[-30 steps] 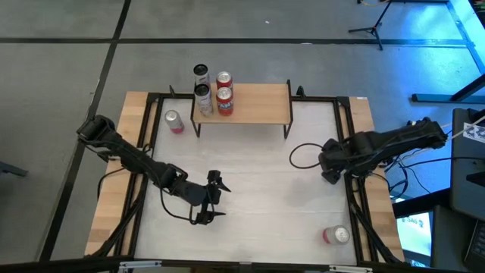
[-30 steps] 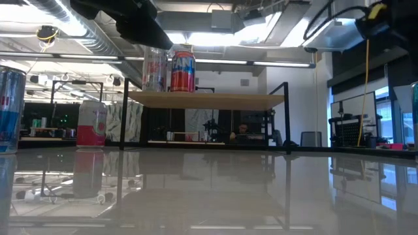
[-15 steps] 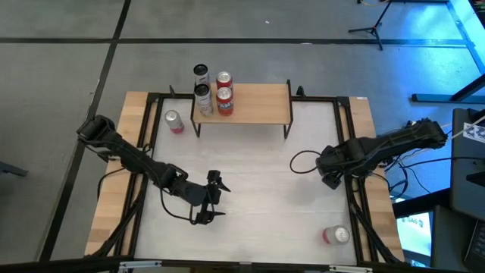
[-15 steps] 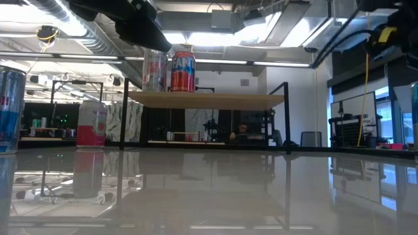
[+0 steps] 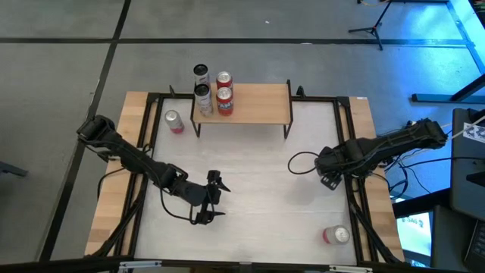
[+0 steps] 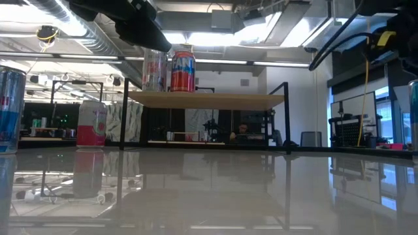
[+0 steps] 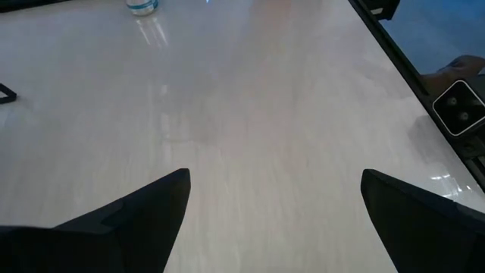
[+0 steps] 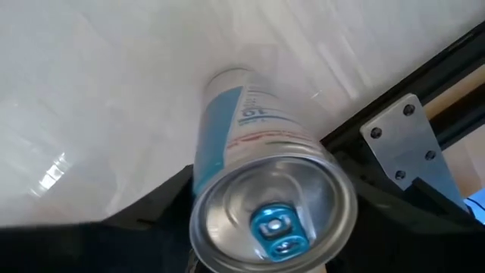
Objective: Place canned beverage on shelf
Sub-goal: Put the right blue soda can on the shelf
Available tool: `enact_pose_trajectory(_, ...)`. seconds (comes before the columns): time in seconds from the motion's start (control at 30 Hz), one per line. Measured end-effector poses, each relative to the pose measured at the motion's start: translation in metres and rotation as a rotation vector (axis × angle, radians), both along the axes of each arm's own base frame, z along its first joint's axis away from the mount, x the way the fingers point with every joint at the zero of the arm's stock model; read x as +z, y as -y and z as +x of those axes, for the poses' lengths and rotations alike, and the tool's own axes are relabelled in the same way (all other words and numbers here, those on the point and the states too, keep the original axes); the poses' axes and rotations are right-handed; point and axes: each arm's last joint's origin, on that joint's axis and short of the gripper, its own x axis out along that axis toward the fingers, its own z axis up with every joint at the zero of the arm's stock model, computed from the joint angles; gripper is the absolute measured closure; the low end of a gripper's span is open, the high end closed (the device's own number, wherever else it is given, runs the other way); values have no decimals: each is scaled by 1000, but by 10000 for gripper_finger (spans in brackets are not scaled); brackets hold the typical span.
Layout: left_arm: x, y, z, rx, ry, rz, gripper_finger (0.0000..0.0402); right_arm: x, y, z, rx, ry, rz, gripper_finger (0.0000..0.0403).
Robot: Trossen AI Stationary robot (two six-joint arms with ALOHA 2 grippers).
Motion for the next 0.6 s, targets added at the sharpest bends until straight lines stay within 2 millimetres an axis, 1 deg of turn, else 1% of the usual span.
enact_pose_trajectory(0.07,0,0,0,0,0,0,26,0,0,0,9,2,0,185)
enact_pose_trajectory(0.3,0,0,0,0,4,-2,26,3,0,3,49,26,-6,185)
enact_pose_trajectory(0.37,2,1,1,0,20,-10,26,9,-1,6,51,66,-11,185)
enact_pose_trajectory(0.47,3,1,2,0,34,-18,26,23,-1,10,63,118,-15,172)
enact_pose_trajectory(0.6,3,1,2,0,36,-19,26,48,-1,17,127,234,-56,170)
